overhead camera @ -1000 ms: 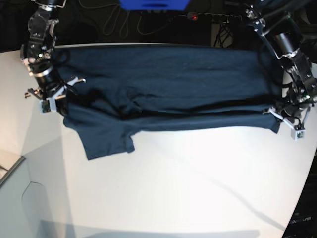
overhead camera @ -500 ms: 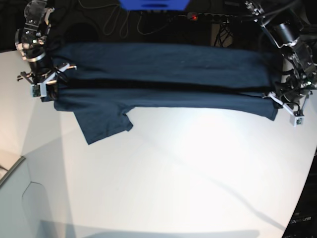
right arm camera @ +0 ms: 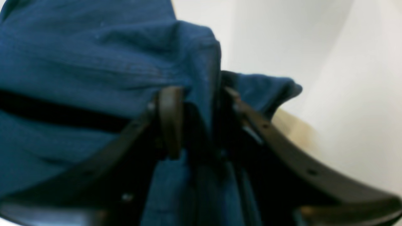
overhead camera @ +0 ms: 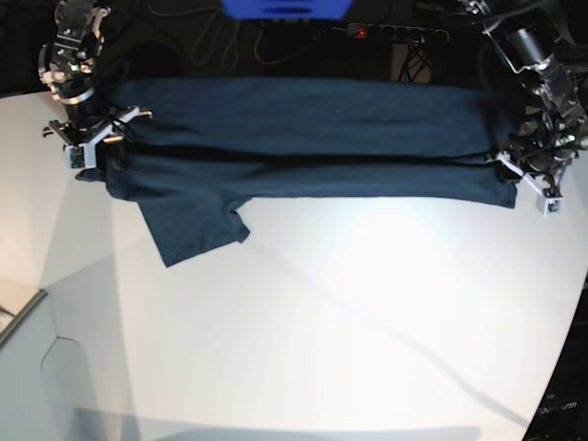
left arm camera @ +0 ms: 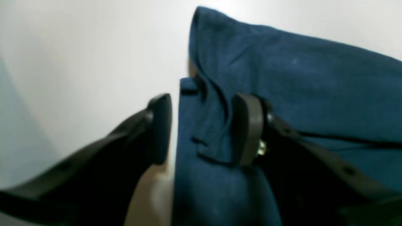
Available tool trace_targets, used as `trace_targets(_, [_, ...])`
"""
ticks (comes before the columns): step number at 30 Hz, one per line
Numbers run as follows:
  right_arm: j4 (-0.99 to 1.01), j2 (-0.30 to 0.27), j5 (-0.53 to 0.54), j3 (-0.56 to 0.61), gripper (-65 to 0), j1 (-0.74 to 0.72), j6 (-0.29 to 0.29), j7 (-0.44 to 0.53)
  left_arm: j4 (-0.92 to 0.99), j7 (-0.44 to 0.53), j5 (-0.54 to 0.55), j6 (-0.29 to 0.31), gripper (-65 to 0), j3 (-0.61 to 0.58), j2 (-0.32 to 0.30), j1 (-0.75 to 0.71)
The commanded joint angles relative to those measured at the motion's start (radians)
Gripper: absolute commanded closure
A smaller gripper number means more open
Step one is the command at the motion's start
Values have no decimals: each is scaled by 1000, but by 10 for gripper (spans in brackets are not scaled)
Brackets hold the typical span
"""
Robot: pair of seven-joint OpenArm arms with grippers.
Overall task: Layout the t-shirt on the table in an organized manner, then fold the t-shirt properly
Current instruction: 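Fold the hem up over the shirt body with both grippers, then release the folded hem and reposition both grippers on the fold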
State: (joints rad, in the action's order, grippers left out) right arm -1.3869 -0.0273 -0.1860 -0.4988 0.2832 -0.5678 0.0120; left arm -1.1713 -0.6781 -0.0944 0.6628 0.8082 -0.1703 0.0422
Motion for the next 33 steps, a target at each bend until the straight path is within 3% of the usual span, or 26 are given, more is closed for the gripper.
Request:
trace_targets(1, [-21, -7, 13, -7, -255, -2, -7, 29, -42, 18, 9, 4, -307, 1, -16, 12])
trace_targets(9, [-21, -7, 13, -7, -277, -2, -7, 29, -149, 16, 9, 4, -307, 1, -15, 18])
trace_targets(21, [-21, -7, 13, -2, -277, -11, -7, 29, 69, 28, 6, -7, -307, -5, -21, 152])
trace_targets(29, [-21, -12, 13, -2, -277, -14, -7, 29, 93, 28, -1, -10, -307, -6, -19, 175])
trace_targets(33, [-21, -13, 13, -5, -277, -29, -7, 29, 93, 31, 0, -90, -307, -6, -19, 170])
